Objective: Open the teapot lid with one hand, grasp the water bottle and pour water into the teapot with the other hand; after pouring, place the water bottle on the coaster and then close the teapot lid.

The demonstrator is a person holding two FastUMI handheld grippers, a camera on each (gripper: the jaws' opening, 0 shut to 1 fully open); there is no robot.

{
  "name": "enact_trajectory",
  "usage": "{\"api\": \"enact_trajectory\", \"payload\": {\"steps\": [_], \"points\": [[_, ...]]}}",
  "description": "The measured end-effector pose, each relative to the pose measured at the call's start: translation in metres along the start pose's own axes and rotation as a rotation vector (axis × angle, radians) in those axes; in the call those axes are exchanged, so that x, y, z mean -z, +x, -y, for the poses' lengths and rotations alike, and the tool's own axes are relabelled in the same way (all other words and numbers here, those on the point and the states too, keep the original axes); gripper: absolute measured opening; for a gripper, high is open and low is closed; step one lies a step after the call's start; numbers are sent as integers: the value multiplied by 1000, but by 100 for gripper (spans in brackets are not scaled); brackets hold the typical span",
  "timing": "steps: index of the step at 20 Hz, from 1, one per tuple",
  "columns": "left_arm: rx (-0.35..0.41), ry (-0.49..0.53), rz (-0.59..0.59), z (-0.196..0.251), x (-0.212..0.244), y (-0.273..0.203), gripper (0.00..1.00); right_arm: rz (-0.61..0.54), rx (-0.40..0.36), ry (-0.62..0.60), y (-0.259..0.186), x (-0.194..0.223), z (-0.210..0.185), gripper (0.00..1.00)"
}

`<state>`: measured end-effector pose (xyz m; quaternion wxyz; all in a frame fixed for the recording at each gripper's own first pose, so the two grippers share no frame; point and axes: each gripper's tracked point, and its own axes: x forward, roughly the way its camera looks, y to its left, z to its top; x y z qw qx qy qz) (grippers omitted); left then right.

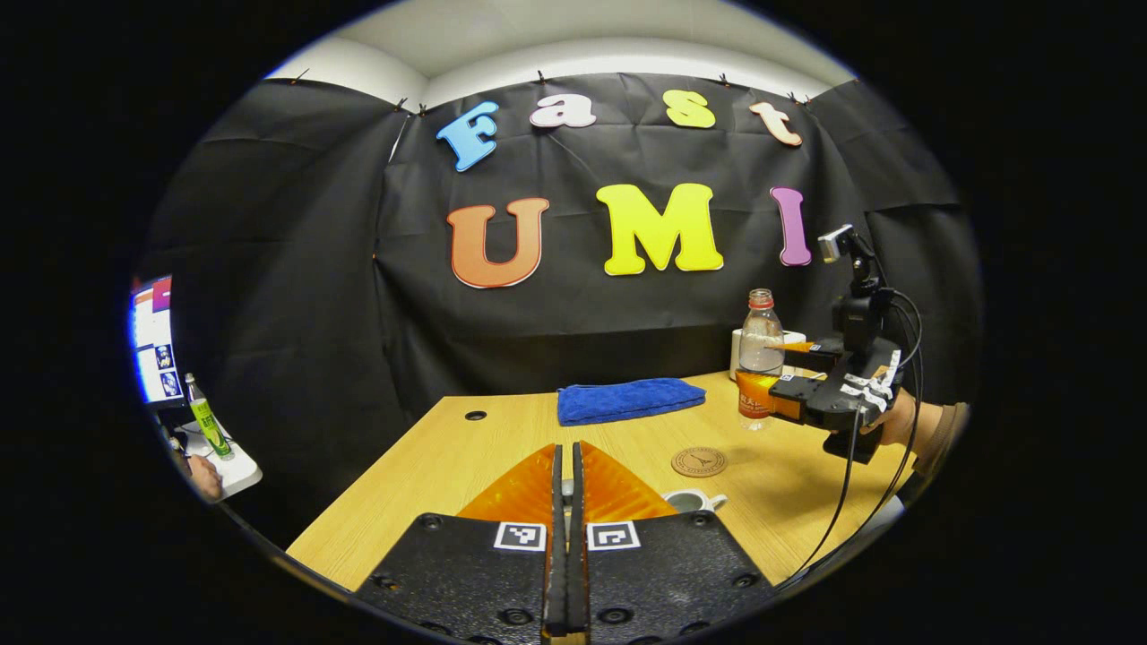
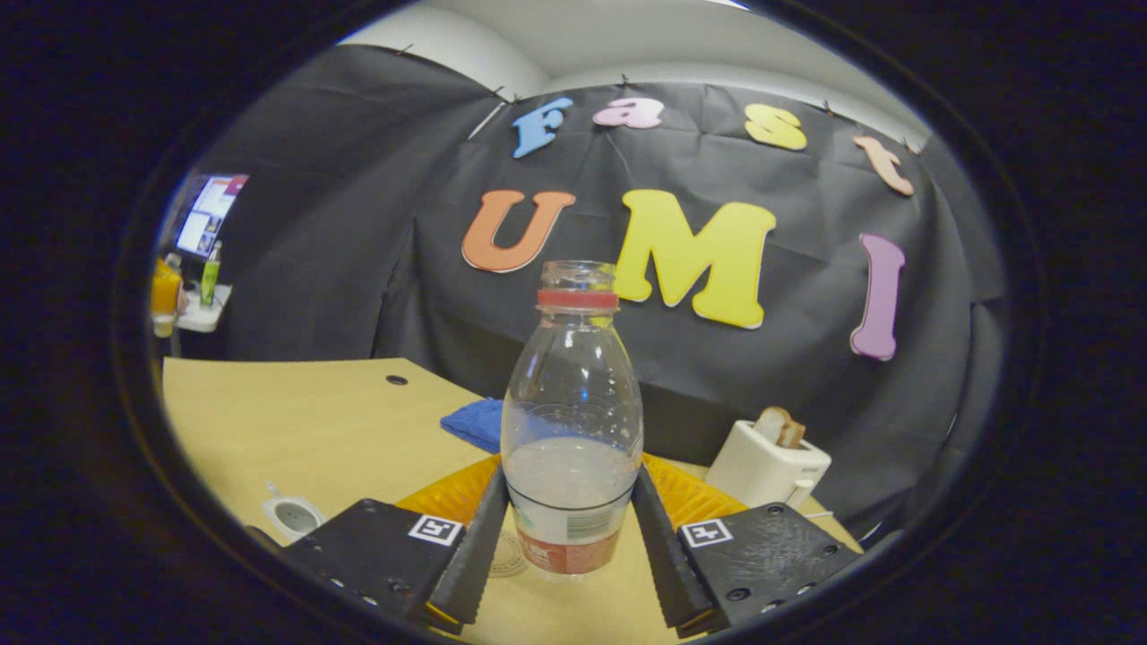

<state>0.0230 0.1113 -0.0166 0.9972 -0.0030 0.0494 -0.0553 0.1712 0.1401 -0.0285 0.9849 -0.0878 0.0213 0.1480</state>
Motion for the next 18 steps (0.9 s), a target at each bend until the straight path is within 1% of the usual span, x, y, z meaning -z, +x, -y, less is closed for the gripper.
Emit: {"api": "enact_trajectory", "payload": {"steps": [1,2,4,8,9,11,13,16,17,18], "points": [[-1,0,-1,0,0,0,3,-12,-1,61,6,1,-1,76],[0,2,-1,0,0,0,3,-14,3,126,12,2,-2,74],[1,4,-10,0,4,2,3,-16,28,167,19,8,-6,74],[-10,10,-25,-2,8,4,3,-60,-2,163,41,25,-24,75],[-8,9,-30,-2,9,5,3,-62,-9,161,47,28,-33,74],[-10,2,-39,-2,12,5,3,-70,-33,170,53,31,-44,75],[-11,1,-45,-2,14,6,3,-72,-41,168,56,34,-50,74],[-10,3,-49,-4,15,9,3,-87,-52,166,61,42,-56,75],[-9,3,-50,-3,16,10,3,-97,-52,171,64,47,-56,76],[-8,2,-49,-2,15,9,3,-115,-49,172,65,53,-56,75]]}}
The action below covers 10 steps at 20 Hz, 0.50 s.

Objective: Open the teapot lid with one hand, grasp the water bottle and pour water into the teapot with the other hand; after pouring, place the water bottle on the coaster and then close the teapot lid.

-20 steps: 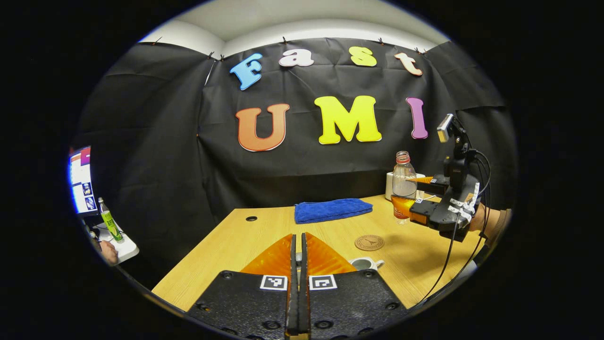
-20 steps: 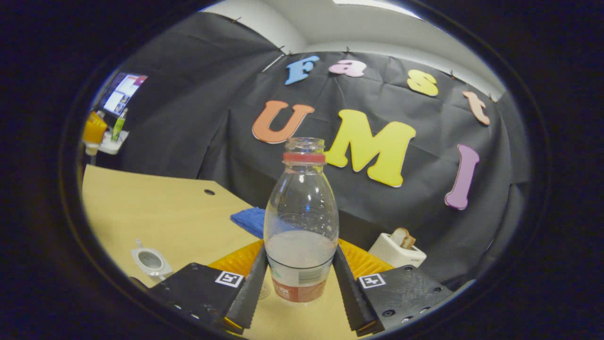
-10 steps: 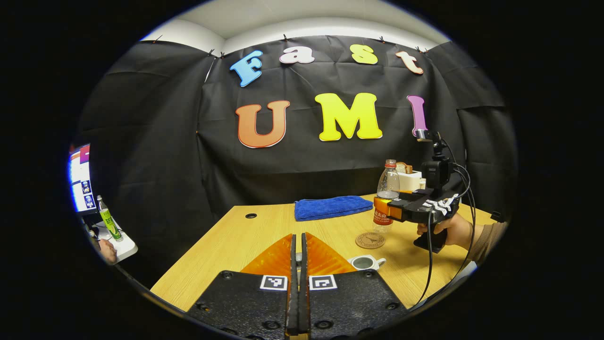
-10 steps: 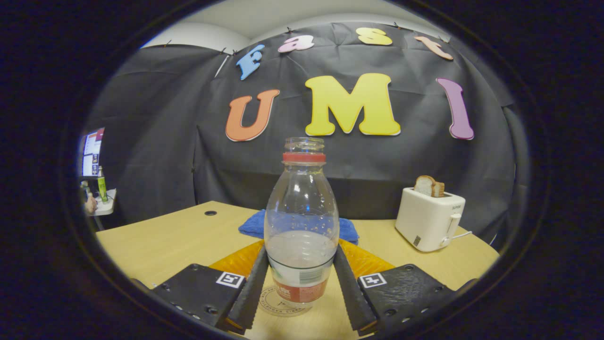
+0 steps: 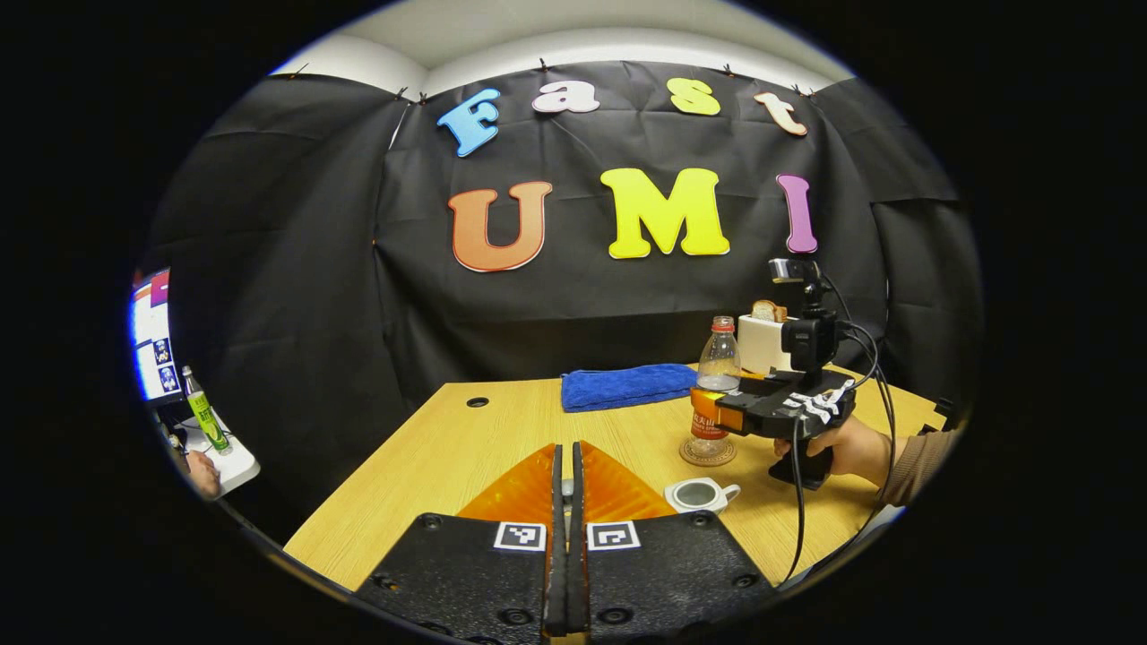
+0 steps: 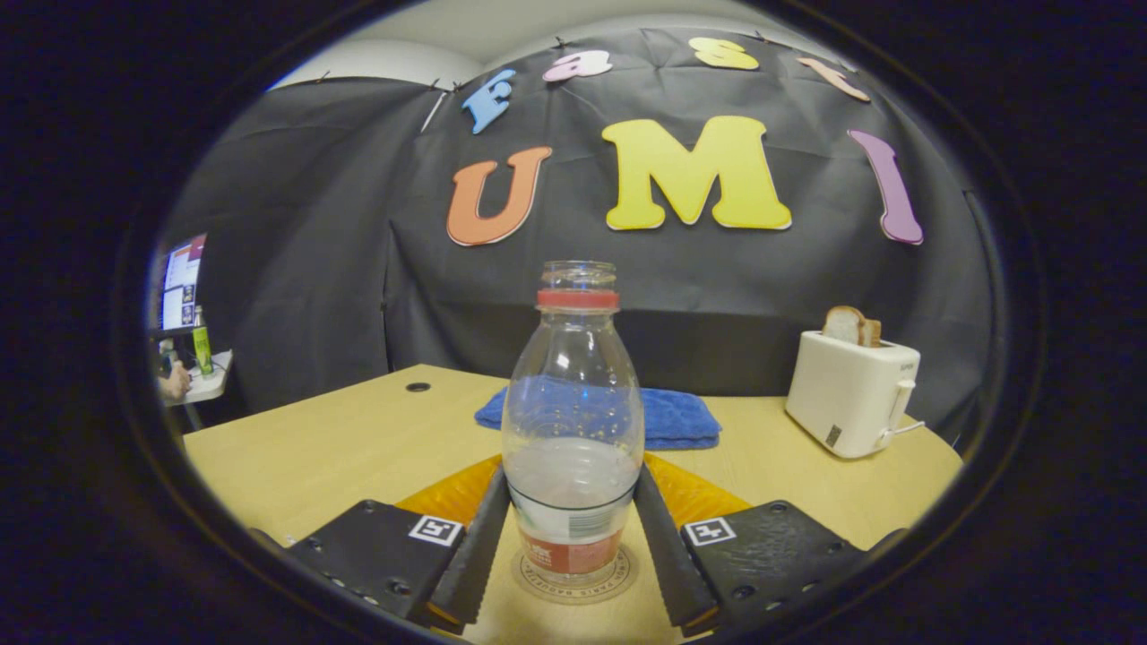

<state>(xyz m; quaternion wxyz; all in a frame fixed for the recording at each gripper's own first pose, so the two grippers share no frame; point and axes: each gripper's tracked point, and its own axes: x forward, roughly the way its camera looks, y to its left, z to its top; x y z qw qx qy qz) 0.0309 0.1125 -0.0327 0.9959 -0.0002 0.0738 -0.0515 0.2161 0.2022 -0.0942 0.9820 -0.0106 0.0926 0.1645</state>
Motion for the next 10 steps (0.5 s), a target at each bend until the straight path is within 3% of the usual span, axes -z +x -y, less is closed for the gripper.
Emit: {"api": "enact_trajectory", "payload": {"steps": [5,7,8,10], "points": [[1,-1,-3,0,2,2,3,-8,2,10,2,3,0,78],[2,-3,-8,1,4,5,3,-7,-4,8,-2,3,-2,86],[13,-6,-8,5,4,6,3,4,-3,19,-4,-1,-1,96],[31,3,-1,12,3,8,3,25,-38,44,-11,-8,-8,96]]}}
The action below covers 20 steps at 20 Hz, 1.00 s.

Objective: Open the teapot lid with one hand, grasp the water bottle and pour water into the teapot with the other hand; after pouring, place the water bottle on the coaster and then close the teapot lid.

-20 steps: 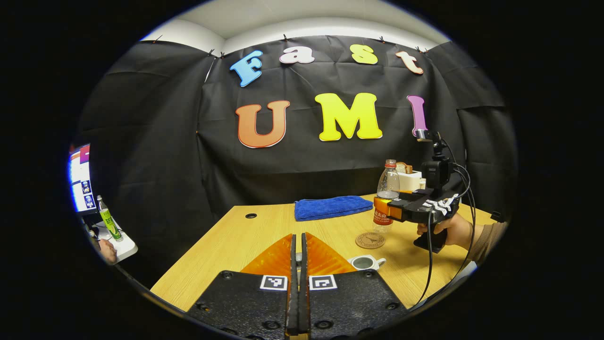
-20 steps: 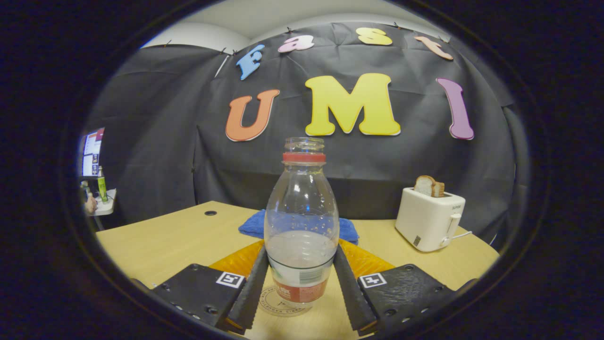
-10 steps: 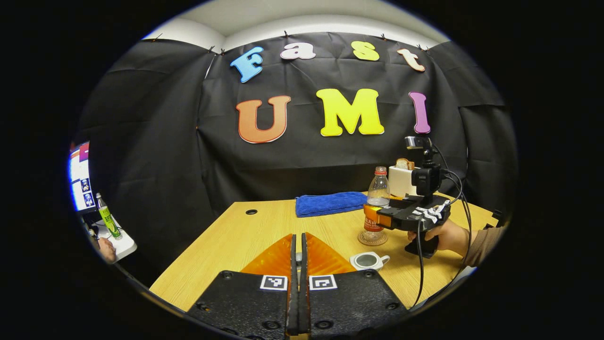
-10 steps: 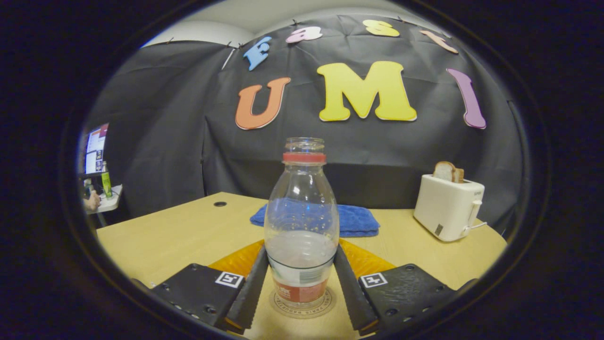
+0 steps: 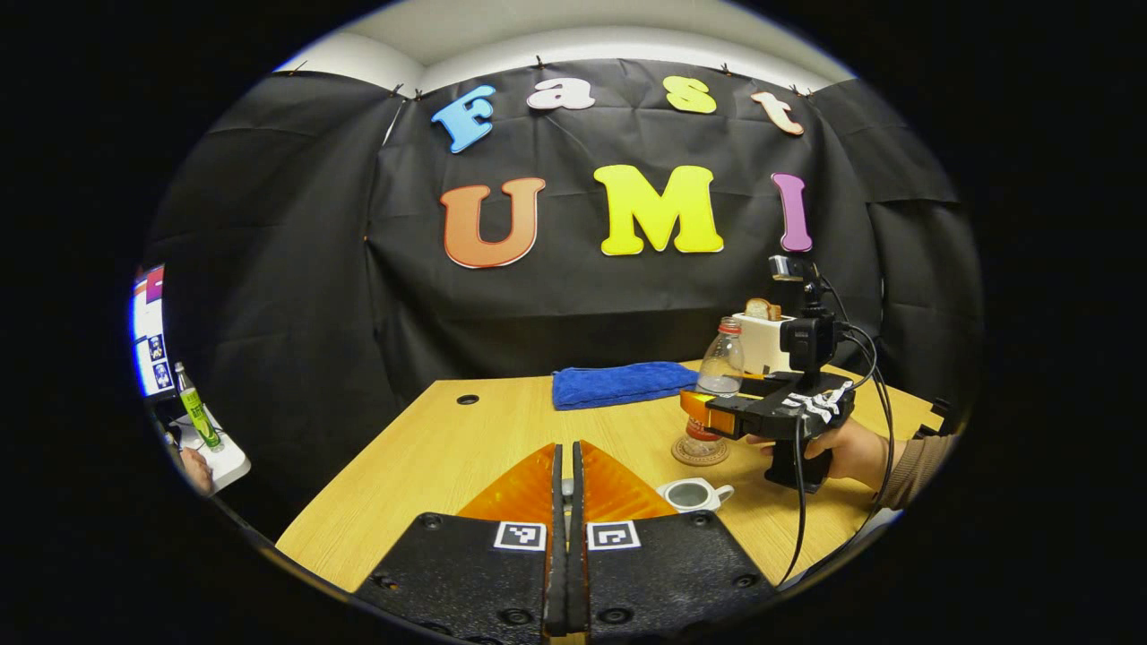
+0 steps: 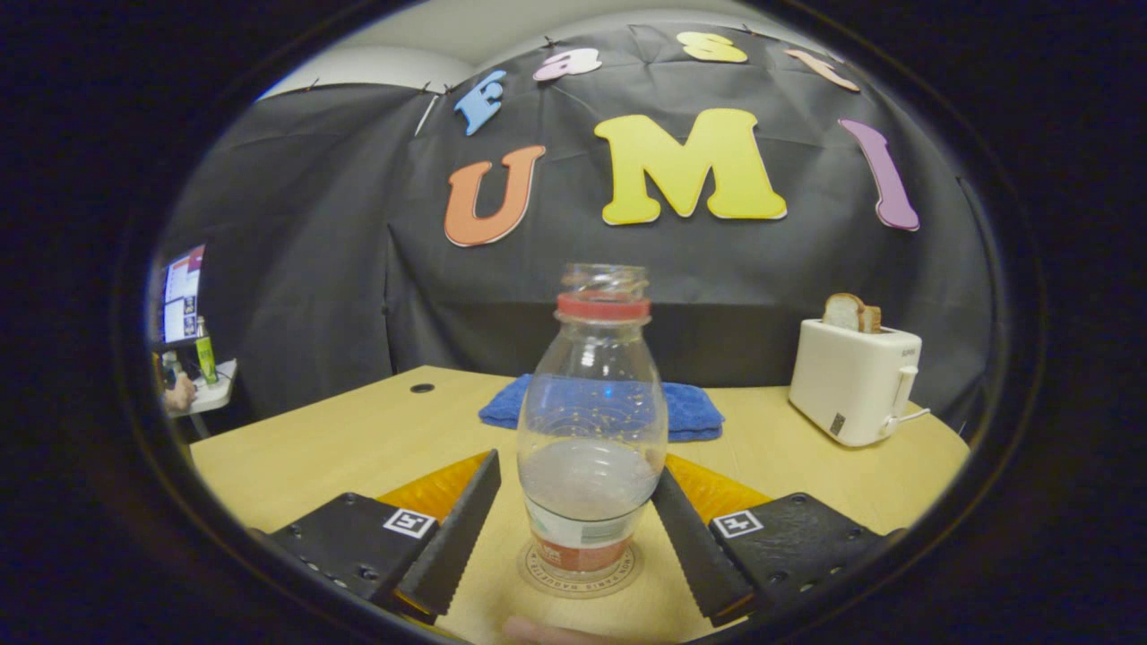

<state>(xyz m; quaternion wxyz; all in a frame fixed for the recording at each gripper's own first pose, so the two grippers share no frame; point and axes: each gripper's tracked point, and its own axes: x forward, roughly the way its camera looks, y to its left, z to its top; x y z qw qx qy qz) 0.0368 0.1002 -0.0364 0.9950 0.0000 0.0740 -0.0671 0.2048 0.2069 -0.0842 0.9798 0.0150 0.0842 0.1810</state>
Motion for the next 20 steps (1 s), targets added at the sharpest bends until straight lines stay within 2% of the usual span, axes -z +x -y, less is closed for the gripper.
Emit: {"api": "enact_trajectory", "payload": {"steps": [4,11,15,20], "points": [[12,22,-5,9,3,4,3,44,11,-29,-9,-17,4,96],[54,-9,30,30,-3,8,3,129,23,-17,-34,-47,17,96],[56,24,17,40,4,13,3,112,8,-28,-40,-47,24,96],[64,13,60,56,-1,24,3,133,62,-14,-76,-50,60,96]]}}
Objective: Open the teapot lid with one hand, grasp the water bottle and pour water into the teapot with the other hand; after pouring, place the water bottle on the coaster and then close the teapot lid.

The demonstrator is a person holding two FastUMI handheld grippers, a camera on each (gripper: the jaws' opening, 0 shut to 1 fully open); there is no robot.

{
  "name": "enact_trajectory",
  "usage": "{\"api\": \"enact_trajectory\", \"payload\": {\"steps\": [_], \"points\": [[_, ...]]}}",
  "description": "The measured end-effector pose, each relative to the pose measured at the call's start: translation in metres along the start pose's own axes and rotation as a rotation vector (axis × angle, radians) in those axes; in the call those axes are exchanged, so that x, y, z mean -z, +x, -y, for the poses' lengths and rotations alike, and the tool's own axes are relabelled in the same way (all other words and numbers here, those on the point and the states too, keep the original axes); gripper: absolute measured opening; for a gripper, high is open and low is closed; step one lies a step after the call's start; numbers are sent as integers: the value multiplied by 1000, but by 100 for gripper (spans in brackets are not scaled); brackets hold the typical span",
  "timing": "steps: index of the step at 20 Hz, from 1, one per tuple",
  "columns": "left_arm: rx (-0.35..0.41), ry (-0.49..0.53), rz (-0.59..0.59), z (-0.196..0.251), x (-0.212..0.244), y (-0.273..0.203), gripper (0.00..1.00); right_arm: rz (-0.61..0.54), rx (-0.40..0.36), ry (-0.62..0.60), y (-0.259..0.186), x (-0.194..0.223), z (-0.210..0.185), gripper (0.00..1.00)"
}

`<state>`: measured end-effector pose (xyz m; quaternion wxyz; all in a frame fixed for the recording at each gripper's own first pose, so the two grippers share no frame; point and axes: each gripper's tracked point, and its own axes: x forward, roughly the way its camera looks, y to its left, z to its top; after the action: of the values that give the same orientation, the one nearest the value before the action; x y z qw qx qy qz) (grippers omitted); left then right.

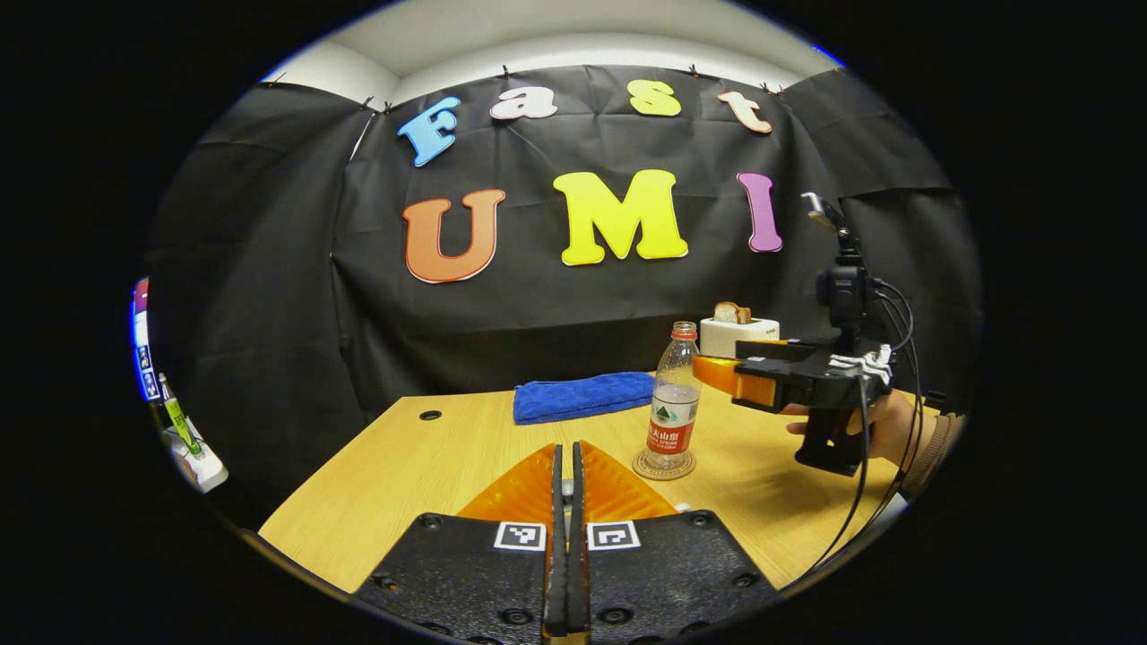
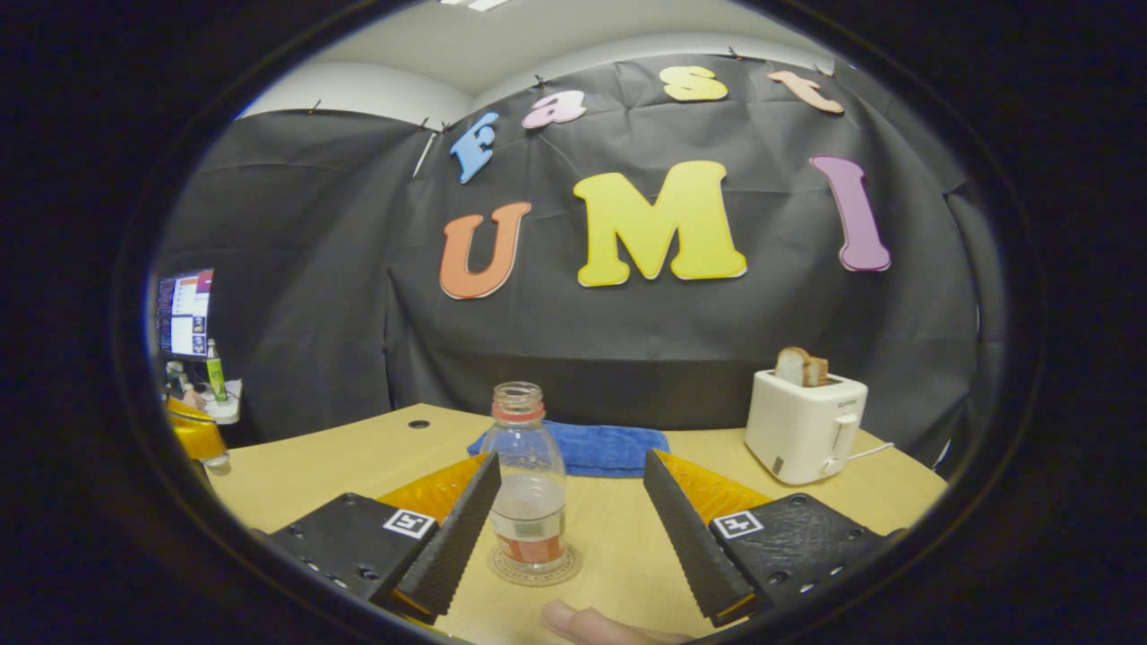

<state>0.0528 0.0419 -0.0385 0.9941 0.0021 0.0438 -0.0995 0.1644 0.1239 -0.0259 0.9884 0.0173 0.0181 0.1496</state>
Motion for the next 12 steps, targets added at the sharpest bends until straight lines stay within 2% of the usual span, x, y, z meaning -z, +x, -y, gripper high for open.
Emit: {"api": "enact_trajectory", "payload": {"steps": [4,9,12], "points": [[19,-67,25,18,5,24,3,21,71,-20,-33,-5,41,96],[68,-121,39,44,24,61,3,18,159,-149,-68,3,79,96],[70,-117,26,51,42,77,3,35,150,-169,-85,9,80,97]]}}
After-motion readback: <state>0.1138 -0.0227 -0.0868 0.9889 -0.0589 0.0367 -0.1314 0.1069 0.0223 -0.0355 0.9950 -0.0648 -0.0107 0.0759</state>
